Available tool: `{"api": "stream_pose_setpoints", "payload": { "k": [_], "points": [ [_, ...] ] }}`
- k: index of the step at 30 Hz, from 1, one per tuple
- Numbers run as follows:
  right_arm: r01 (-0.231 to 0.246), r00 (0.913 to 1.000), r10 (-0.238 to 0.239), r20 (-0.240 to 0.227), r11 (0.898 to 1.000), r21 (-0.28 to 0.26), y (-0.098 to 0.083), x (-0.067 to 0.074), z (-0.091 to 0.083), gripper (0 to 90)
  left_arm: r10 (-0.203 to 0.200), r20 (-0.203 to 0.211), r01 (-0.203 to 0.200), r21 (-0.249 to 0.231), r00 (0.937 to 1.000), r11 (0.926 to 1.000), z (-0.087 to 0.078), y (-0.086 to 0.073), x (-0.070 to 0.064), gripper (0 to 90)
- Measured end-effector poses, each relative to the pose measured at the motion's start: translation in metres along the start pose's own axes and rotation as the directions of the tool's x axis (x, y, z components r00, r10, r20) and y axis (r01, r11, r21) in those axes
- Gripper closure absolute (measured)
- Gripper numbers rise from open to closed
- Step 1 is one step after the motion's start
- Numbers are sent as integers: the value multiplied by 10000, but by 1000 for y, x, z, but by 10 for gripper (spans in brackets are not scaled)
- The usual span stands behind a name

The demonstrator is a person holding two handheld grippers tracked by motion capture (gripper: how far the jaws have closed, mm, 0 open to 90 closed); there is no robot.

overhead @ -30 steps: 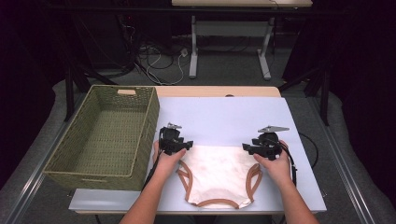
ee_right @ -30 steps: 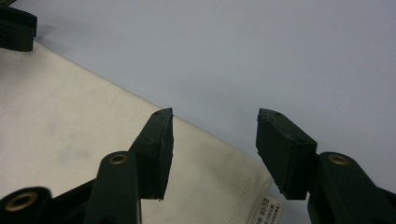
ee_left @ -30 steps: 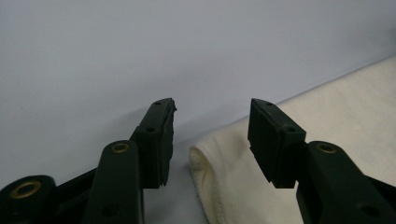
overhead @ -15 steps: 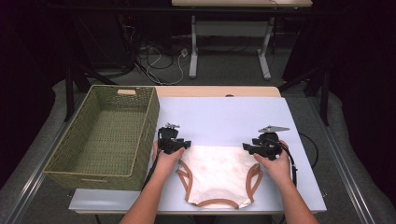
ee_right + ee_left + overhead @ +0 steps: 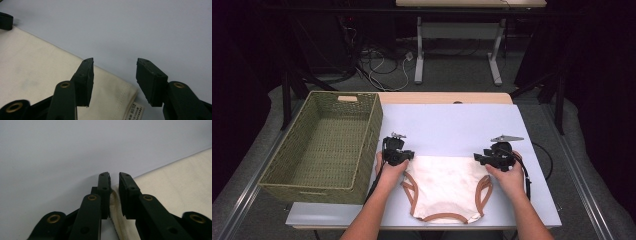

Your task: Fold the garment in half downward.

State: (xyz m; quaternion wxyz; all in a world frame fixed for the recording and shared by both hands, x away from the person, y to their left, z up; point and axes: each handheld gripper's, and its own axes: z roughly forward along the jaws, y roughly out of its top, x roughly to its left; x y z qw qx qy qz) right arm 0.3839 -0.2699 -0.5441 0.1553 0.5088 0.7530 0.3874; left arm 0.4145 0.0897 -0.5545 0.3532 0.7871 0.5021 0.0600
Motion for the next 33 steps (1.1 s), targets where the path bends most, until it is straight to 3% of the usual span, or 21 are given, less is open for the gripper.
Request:
{"api": "stream_pose_setpoints", "payload": {
  "k": [6, 15, 24, 33],
  "points": [
    [-220, 9997, 221, 115, 9997, -69, -2, -3, 1, 503, 265, -22, -264, 87, 9996, 9996, 0, 0, -3, 871],
    [-691, 9975, 693, 151, 9975, -134, -5, -11, 1, 585, 267, -146, -268, -28, 9995, 9996, -1, -1, -4, 876],
    [-484, 9986, 475, 239, 9981, 384, -9, -11, 6, 643, 220, -103, -221, -100, 9997, 9997, -2, -1, -4, 877],
    [-459, 9989, 462, -49, 9970, 617, -11, -11, 4, 793, 222, -51, -222, -33, 9997, 9997, -3, 0, -4, 877]
  ]
}}
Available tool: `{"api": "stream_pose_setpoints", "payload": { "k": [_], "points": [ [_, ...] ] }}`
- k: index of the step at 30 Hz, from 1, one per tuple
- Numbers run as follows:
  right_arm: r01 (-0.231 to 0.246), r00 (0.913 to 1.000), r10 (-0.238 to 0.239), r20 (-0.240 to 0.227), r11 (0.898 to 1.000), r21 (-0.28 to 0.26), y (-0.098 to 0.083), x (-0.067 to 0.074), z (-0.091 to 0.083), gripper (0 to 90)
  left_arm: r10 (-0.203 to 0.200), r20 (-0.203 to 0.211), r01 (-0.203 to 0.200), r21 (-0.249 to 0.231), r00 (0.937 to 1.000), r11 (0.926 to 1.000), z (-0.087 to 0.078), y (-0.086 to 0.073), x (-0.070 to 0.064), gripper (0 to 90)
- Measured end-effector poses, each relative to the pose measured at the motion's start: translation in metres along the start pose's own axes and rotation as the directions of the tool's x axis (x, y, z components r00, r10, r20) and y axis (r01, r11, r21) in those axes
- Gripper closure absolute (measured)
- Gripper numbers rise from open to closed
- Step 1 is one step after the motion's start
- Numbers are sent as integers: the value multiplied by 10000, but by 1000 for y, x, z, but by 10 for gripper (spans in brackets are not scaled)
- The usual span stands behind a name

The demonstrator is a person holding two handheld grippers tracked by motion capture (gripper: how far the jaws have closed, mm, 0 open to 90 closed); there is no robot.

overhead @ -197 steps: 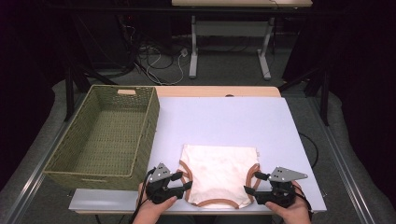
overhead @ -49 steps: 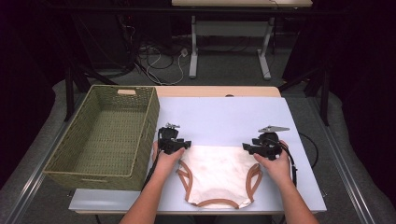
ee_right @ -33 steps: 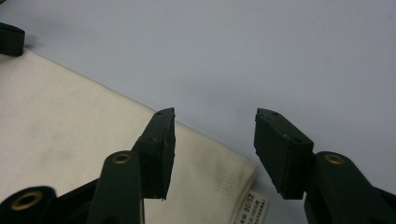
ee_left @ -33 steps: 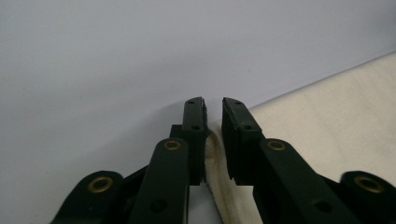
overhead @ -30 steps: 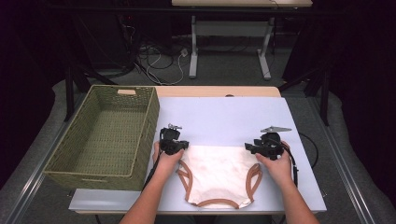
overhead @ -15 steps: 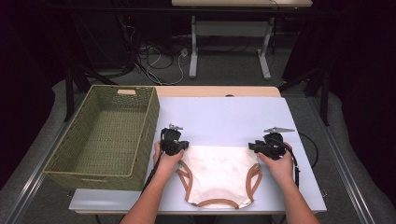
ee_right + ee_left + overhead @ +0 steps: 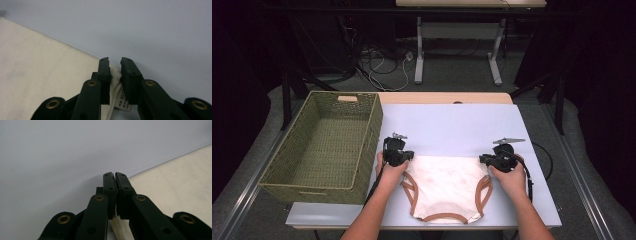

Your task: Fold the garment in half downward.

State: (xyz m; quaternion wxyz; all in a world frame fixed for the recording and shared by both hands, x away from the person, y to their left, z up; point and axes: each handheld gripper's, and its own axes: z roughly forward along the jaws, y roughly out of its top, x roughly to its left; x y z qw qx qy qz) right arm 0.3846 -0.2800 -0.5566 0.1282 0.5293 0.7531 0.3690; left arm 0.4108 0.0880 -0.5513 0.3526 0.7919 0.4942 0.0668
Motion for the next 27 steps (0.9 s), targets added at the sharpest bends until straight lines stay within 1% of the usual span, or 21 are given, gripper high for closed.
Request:
{"api": "stream_pose_setpoints", "payload": {
  "k": [3, 6, 8, 9, 11, 13, 16, 17, 19, 20, 23, 24, 25, 27],
  "points": [
    [91, 10000, -91, -32, 10000, -28, 0, 0, 1, 820, 31, -35, -32, -20, 10000, 10000, 0, 0, 0, 877],
    [55, 9999, -55, -108, 10000, 6, 0, 0, 1, 853, -21, -2, 21, -3, 10000, 10000, 0, 0, -1, 877],
    [2, 9999, -2, -127, 10000, 29, 0, 1, 0, 860, -16, 1, 16, -32, 10000, 10000, -1, 0, -1, 878],
    [46, 10000, -46, -42, 10000, 25, 0, 1, 0, 862, 26, -17, -26, -47, 10000, 10000, -1, 0, -1, 878],
    [61, 9999, -61, -149, 10000, 2, 1, 1, -1, 864, 30, -3, -30, -46, 10000, 10000, -1, 0, -1, 878],
    [157, 9998, -158, -119, 9999, -66, 1, 1, -2, 865, 18, 14, -18, -69, 10000, 10000, -2, 0, -1, 878],
    [63, 9998, -65, -185, 9999, -118, 2, 3, -4, 866, 11, 50, -11, -89, 10000, 10000, -2, 1, -1, 878],
    [70, 9998, -73, -192, 9998, -162, 2, 3, -5, 866, 55, 67, -54, -100, 10000, 9999, -3, 1, -1, 879],
    [13, 9998, -19, -211, 9997, -257, 3, 4, -7, 866, 2, 132, 0, -144, 9999, 9999, -4, 1, -1, 879],
    [6, 9995, -16, -329, 9995, -307, 4, 4, -8, 867, -5, 135, 7, -146, 9999, 9999, -5, 1, -1, 879],
    [-59, 9995, 45, -309, 9990, -437, 5, 5, -12, 867, -60, 179, 65, -282, 9998, 9996, -7, 1, -2, 879],
    [-64, 9991, 43, -424, 9987, -503, 5, 5, -14, 867, -11, 196, 17, -291, 9998, 9996, -8, 2, -2, 879],
    [-106, 9991, 82, -421, 9983, -575, 5, 5, -15, 867, 19, 194, -13, -304, 9998, 9995, -10, 2, -2, 879],
    [-119, 9986, 82, -527, 9974, -705, 6, 5, -19, 868, -7, 240, 16, -380, 9997, 9993, -12, 2, -2, 879]
  ]
}}
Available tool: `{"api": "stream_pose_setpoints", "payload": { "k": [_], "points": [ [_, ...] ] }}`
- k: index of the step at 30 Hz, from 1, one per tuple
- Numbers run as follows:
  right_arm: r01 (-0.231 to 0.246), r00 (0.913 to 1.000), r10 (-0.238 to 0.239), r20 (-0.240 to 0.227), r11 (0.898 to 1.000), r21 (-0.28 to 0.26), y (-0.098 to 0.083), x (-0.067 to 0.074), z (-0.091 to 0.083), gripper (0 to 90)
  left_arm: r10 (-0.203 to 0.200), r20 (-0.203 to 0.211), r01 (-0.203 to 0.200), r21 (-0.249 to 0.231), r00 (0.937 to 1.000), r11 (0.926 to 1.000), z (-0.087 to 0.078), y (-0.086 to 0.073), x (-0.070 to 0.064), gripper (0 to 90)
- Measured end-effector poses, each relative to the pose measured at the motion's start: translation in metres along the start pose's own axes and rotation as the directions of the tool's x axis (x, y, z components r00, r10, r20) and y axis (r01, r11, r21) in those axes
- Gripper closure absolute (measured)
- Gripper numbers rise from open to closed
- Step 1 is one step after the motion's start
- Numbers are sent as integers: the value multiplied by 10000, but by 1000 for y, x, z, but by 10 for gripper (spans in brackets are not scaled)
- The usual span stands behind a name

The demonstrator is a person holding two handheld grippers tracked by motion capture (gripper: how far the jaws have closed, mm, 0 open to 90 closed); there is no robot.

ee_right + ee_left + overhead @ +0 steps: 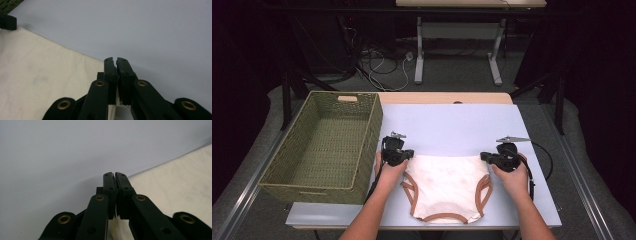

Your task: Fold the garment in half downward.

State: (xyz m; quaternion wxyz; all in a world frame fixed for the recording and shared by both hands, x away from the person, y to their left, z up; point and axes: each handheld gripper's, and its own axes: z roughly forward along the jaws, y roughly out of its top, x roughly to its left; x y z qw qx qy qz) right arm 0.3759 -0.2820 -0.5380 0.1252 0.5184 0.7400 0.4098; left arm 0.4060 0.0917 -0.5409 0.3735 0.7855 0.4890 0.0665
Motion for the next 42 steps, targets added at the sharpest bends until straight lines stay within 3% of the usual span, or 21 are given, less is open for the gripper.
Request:
{"api": "stream_pose_setpoints", "payload": {
  "k": [16, 35, 37, 42],
  "points": [
    [177, 9995, -190, -243, 9985, -517, 11, 10, -17, 870, -65, 266, 81, -619, 9996, 9981, -17, 3, -6, 881],
    [321, 9989, -349, -306, 9956, -883, 20, 22, -34, 873, 499, 308, -460, -1151, 9983, 9923, -32, 15, -23, 883],
    [622, 9977, -646, -210, 9931, -997, 21, 22, -35, 873, 491, 333, -449, -1182, 9982, 9920, -33, 16, -25, 884],
    [694, 9974, -711, -148, 9932, -931, 26, 27, -39, 874, 593, 393, -537, -1304, 9975, 9900, -38, 21, -26, 884]
  ]
}}
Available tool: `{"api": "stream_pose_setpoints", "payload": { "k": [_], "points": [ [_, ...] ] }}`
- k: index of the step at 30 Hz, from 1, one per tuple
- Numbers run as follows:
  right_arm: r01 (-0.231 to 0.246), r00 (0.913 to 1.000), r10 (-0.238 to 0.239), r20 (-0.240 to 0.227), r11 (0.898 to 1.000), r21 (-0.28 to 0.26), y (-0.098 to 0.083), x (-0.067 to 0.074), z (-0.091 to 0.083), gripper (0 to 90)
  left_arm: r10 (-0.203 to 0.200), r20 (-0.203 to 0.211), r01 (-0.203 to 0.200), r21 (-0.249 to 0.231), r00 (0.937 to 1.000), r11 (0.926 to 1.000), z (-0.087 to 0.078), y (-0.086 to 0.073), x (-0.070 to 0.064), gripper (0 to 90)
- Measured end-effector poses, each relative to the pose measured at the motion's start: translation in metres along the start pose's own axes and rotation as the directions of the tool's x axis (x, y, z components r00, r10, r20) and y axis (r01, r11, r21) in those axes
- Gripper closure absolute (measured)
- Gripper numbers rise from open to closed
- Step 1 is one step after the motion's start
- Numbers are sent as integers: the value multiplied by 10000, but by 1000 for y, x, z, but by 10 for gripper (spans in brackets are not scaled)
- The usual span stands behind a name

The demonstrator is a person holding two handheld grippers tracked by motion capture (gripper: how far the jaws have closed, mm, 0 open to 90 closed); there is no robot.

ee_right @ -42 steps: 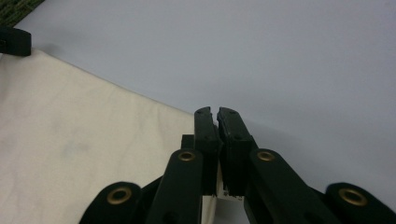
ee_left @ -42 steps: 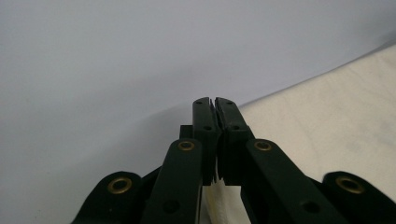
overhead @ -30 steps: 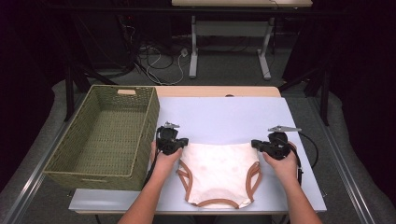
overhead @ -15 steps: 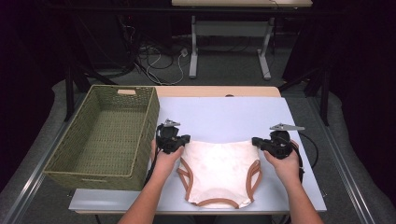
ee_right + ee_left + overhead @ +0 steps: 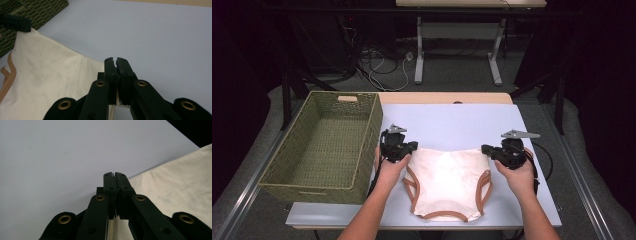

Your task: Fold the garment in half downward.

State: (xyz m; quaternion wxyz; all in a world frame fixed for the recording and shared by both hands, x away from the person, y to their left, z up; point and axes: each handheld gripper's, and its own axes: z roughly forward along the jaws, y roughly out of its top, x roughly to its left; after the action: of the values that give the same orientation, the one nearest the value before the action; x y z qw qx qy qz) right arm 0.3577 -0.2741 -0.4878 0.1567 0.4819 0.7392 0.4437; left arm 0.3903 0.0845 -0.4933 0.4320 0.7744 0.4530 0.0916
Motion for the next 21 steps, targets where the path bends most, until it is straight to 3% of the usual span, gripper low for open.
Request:
{"api": "stream_pose_setpoints", "payload": {
  "k": [8, 13, 16, 18, 21],
  "points": [
    [-35, 10000, 35, 0, 9999, 117, 8, -1, -3, 875, 54, 2, -54, 44, 10000, 10000, -1, 10, -1, 884],
    [-296, 9996, 297, -38, 9994, 179, 11, -6, -4, 875, 143, -23, -142, 145, 9999, 9998, 1, 16, -1, 884],
    [-85, 9999, 84, 116, 9999, 79, 15, -6, -6, 877, 142, -29, -142, 187, 9999, 9997, 4, 19, -1, 884],
    [-50, 10000, 49, 85, 9999, 150, 18, -7, -6, 878, -62, 61, 61, 225, 10000, 9997, 6, 20, -1, 884],
    [201, 9996, -204, 186, 9996, 174, 21, -8, -6, 879, 58, -18, -58, 287, 10000, 9996, 9, 23, 0, 884]
  ]
}}
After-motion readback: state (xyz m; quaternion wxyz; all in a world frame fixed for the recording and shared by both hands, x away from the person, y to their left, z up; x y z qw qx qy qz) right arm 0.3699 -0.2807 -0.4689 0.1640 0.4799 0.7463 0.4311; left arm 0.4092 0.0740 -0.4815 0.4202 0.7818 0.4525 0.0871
